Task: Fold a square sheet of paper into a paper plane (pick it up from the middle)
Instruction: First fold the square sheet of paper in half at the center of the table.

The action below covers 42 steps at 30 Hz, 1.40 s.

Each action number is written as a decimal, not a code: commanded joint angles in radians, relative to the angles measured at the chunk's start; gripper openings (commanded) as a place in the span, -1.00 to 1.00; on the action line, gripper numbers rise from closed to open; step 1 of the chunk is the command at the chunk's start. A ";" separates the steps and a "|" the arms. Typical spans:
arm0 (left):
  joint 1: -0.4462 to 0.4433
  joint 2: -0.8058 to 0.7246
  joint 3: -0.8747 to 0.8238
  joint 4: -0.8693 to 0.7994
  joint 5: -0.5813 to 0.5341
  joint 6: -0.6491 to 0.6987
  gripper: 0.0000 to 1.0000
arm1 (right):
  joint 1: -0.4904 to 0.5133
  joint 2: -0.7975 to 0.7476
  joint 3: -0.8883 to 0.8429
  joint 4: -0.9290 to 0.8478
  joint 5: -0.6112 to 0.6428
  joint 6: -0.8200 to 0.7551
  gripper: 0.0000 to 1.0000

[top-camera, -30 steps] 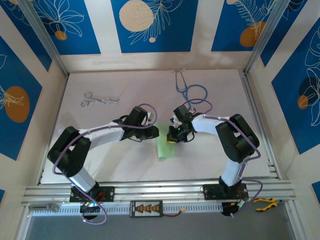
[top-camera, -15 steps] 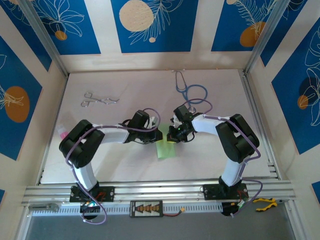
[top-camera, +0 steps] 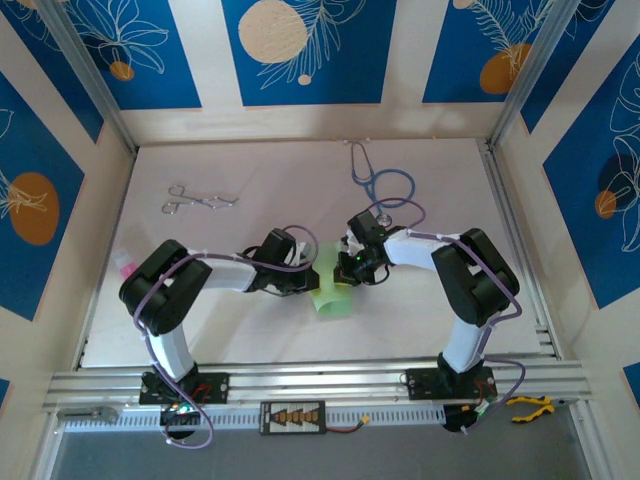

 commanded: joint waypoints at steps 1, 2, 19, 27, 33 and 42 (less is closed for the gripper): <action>0.009 -0.016 0.007 -0.112 -0.040 0.037 -0.88 | -0.006 0.024 -0.045 -0.084 0.105 0.017 -1.00; 0.009 -0.031 0.020 -0.128 -0.035 0.033 -0.87 | -0.005 0.022 -0.045 -0.086 0.107 0.018 -1.00; -0.007 -0.012 0.035 -0.104 0.107 -0.095 -0.84 | 0.005 0.011 -0.042 -0.086 0.107 0.037 -1.00; -0.006 0.011 -0.046 -0.178 0.017 -0.020 -0.84 | 0.009 0.015 -0.051 -0.084 0.112 0.040 -1.00; -0.008 -0.056 -0.016 -0.223 0.013 -0.015 -0.82 | 0.011 0.014 -0.052 -0.086 0.113 0.043 -1.00; -0.036 -0.085 0.042 -0.170 0.069 -0.087 -0.79 | 0.014 0.011 -0.053 -0.081 0.118 0.050 -1.00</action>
